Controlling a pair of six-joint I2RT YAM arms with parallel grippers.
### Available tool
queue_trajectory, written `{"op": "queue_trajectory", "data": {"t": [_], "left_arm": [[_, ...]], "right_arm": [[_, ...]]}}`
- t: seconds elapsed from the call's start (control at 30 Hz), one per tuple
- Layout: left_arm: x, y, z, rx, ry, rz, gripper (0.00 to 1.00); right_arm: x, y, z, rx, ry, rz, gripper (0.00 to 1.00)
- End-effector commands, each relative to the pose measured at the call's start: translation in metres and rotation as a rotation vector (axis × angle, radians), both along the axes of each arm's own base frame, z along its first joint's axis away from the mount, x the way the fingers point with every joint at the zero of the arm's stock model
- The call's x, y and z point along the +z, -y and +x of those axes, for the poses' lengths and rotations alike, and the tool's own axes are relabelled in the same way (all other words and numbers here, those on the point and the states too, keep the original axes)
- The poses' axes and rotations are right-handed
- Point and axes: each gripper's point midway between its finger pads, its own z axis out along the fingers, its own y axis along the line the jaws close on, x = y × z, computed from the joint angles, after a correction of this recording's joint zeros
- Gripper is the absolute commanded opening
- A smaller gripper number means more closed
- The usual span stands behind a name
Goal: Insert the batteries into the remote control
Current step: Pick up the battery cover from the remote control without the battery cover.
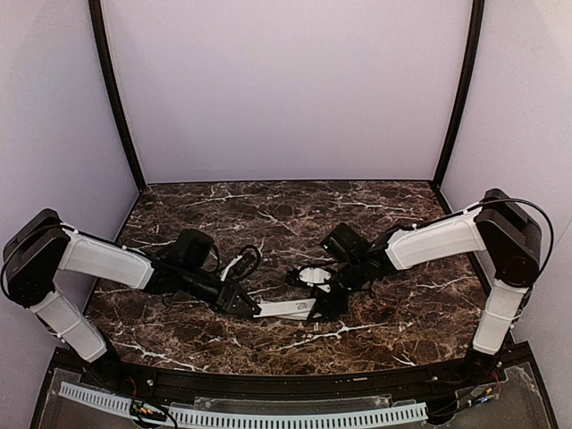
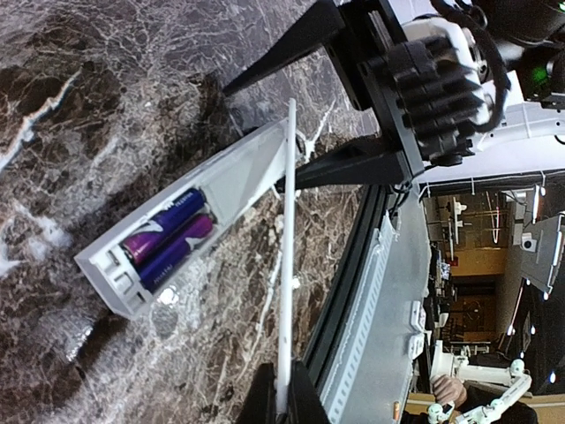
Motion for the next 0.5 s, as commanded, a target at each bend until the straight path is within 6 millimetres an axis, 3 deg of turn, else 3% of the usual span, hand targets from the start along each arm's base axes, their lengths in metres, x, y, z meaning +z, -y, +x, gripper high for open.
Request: {"op": "queue_trajectory", "data": {"t": [0.0, 0.27, 0.47], "left_arm": [[0.019, -0.006, -0.017, -0.067, -0.047, -0.015, 0.0], [0.02, 0.0, -0.007, -0.072, -0.096, -0.026, 0.0], [0.016, 0.006, 0.003, -0.081, -0.139, -0.031, 0.0]], "right_arm": [[0.011, 0.008, 0.003, -0.012, 0.006, 0.001, 0.69], [0.019, -0.01, -0.008, 0.063, -0.037, 0.034, 0.71], [0.017, -0.021, -0.006, 0.091, -0.024, 0.015, 0.67]]}}
